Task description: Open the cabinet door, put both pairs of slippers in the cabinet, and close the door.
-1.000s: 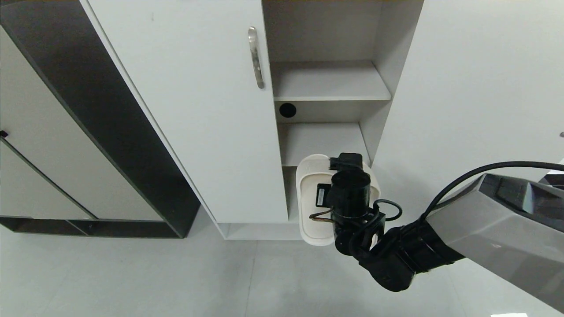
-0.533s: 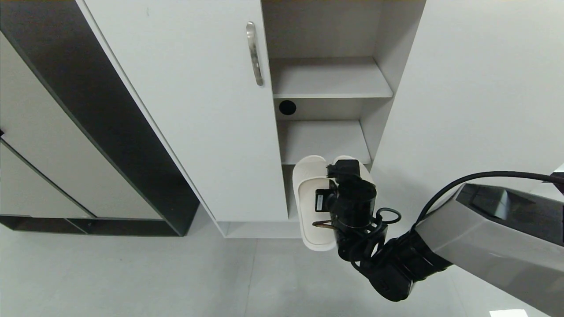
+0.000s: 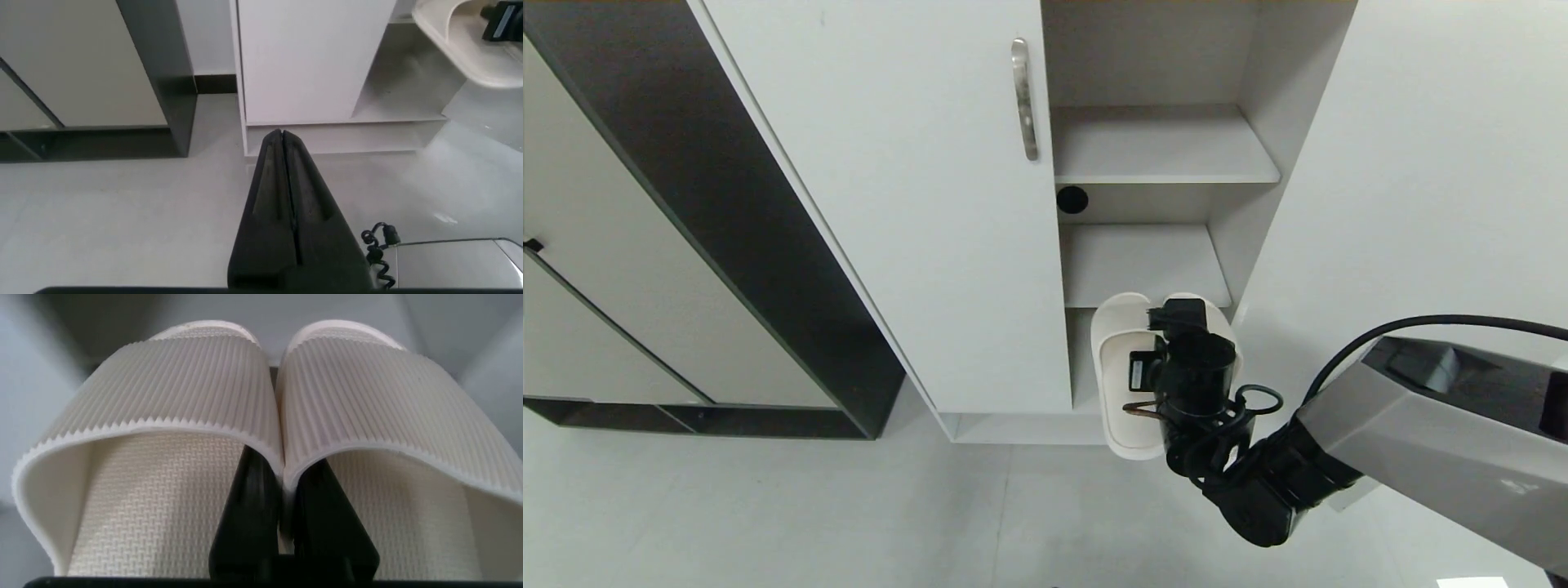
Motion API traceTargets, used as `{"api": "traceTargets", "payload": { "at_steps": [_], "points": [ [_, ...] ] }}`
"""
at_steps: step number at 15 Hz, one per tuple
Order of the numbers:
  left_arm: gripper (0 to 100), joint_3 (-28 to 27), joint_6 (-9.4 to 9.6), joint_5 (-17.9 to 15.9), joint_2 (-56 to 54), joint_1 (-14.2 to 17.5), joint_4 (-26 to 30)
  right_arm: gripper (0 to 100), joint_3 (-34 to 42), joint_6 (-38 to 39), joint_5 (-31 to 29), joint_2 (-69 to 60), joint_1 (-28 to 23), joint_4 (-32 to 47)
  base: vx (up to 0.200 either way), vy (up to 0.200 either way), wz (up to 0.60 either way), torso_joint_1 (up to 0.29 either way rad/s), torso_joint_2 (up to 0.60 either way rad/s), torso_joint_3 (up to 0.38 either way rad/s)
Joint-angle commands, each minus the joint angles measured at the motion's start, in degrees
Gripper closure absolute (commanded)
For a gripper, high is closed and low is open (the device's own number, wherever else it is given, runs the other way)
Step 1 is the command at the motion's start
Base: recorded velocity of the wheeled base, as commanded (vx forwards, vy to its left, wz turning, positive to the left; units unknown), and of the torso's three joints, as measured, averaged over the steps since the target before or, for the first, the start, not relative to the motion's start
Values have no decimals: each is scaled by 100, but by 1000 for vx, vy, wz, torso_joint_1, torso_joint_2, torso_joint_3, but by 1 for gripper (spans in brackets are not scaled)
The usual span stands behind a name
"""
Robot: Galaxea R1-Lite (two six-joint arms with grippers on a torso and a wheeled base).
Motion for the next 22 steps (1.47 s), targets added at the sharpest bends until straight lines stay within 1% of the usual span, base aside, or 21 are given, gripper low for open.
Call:
{"api": "traceTargets", "payload": {
  "at_steps": [1,5,6,7,9,11,18,22],
  "points": [
    [100,0,2,3,9,-1,2,100,75,-16,52,-83,-57,-23,0,0,0,0,0,0],
    [100,0,2,12,9,-1,-6,100,198,-16,219,-118,-110,-23,0,0,0,0,0,0],
    [100,0,-95,30,9,-1,-6,100,189,-7,219,-118,-119,-23,200,0,0,-2,2,12],
    [100,0,-130,30,9,-1,-6,100,189,-16,219,-118,-137,-23,200,0,0,2,2,2],
    [100,0,-130,47,9,-1,-6,100,180,-7,228,-118,-163,-23,200,0,0,-2,0,2],
    [100,0,-130,179,9,7,-6,100,163,-7,228,-118,-181,-23,200,0,0,7,0,5],
    [100,0,-139,188,9,-1,-6,100,189,10,228,22,-172,-23,200,0,0,1,2,2],
    [100,0,-139,188,9,-1,-6,100,128,45,290,128,-172,-76,0,0,0,0,0,0]
  ]
}}
